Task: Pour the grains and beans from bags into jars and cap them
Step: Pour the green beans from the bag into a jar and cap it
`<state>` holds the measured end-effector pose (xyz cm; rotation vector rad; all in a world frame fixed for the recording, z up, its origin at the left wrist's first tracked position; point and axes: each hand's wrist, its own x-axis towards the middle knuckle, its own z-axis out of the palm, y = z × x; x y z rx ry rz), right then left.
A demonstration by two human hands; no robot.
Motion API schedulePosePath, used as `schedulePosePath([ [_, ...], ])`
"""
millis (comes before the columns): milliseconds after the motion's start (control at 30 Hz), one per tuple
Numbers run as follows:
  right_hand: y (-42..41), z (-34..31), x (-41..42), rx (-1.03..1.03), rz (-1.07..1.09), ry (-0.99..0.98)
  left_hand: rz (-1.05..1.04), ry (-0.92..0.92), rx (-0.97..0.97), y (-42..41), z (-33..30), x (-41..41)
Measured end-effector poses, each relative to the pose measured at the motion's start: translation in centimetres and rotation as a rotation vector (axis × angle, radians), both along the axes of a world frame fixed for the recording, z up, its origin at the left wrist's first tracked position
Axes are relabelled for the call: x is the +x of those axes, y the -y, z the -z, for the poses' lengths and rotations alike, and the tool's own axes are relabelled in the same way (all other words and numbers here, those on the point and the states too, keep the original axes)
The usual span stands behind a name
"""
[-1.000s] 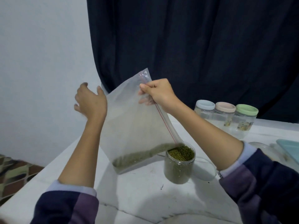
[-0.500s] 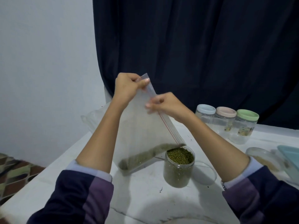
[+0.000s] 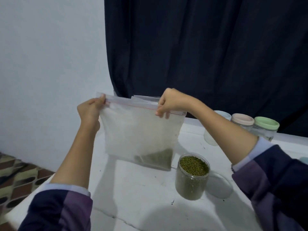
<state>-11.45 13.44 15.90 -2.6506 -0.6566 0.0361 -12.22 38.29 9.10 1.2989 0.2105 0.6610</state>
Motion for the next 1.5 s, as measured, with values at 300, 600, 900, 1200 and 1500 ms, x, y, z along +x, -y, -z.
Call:
schedulePosePath([
  [300,-3.1,4.2,3.1,-0.158,-0.041,-0.006,-0.107,-0.137,-0.068,-1.6,7.3,0.9],
  [600,4.9,3.4,1.3,0.633,0.15,0.007,-0.572,0.344,0.315,6.7,5.2,-0.8],
  [900,16.7,16.2,0.1,-0.036,0.582,-0.328,0.63,0.033,0.566,20.6,11.3,-1.4],
  [1200,16.3,22.9,-2.9,-0.338,0.453,-0.463,0.806,-0.348,0.141,22.7,14.6,-0.5],
  [1500,11.7,21.3,-4.7,1.673,0.632,-0.202,0.821,-0.36,-0.067,22.9,14.5,-1.0],
])
